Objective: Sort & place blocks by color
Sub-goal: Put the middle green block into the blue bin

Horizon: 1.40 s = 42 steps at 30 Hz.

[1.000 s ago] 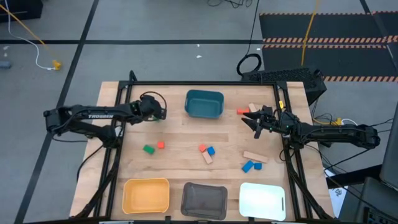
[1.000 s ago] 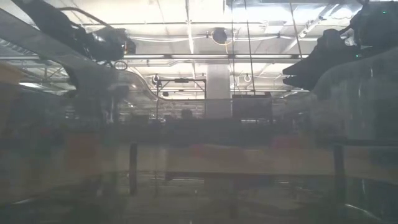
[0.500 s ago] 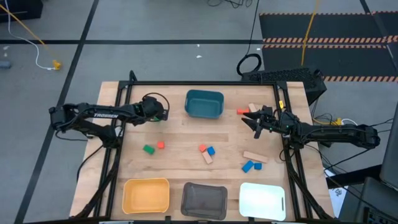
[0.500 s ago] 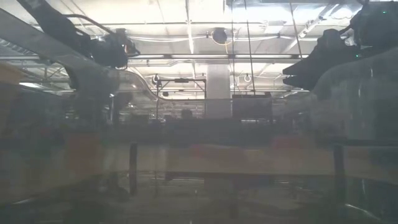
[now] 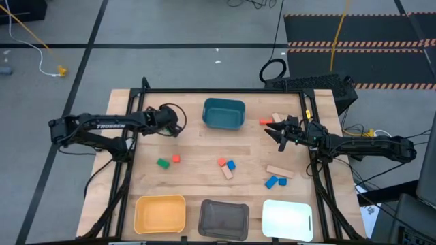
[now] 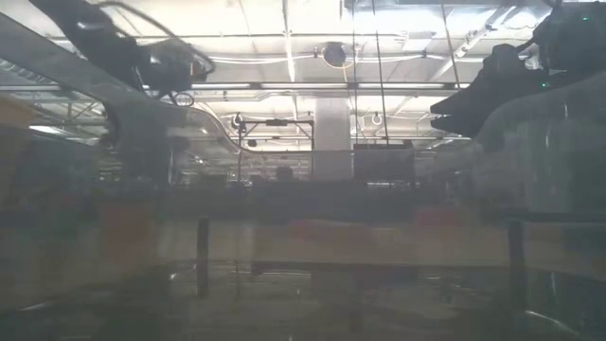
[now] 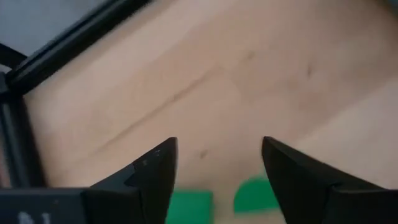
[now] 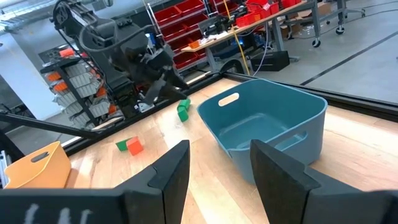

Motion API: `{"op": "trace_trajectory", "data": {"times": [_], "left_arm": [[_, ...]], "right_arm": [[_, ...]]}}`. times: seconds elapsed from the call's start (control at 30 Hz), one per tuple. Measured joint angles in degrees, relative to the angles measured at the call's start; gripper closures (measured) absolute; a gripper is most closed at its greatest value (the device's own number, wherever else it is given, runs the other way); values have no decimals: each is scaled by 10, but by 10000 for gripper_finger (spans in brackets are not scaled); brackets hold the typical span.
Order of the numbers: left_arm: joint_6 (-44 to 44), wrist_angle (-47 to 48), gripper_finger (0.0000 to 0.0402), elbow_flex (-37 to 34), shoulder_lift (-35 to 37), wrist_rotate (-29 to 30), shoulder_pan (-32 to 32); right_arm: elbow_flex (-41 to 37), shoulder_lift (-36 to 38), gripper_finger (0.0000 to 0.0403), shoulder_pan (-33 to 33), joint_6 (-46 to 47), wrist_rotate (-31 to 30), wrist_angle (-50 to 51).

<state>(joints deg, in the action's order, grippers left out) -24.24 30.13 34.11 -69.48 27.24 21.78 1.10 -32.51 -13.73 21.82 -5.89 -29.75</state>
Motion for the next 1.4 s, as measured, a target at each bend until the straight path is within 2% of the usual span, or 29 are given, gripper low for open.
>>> {"op": "trace_trajectory", "data": {"times": [0.1,0.2,0.43,0.6,1.03,1.27,1.4], "left_arm": [[19,84,167,34,-1,-21,0],[64,125,167,56,0,-51,0],[295,130,167,59,-2,-110,0],[382,120,167,59,-2,-138,-2],[503,101,167,59,-6,-140,-2],[543,100,167,57,-63,-141,-2],[552,80,167,57,-95,-117,-2]], "right_arm": [[0,0,243,0,0,0,0],[0,0,243,0,0,0,0],[0,0,243,0,0,0,0],[0,0,243,0,0,0,0],[0,0,243,0,0,0,0],[0,0,243,0,0,0,0],[0,0,243,0,0,0,0]]}}
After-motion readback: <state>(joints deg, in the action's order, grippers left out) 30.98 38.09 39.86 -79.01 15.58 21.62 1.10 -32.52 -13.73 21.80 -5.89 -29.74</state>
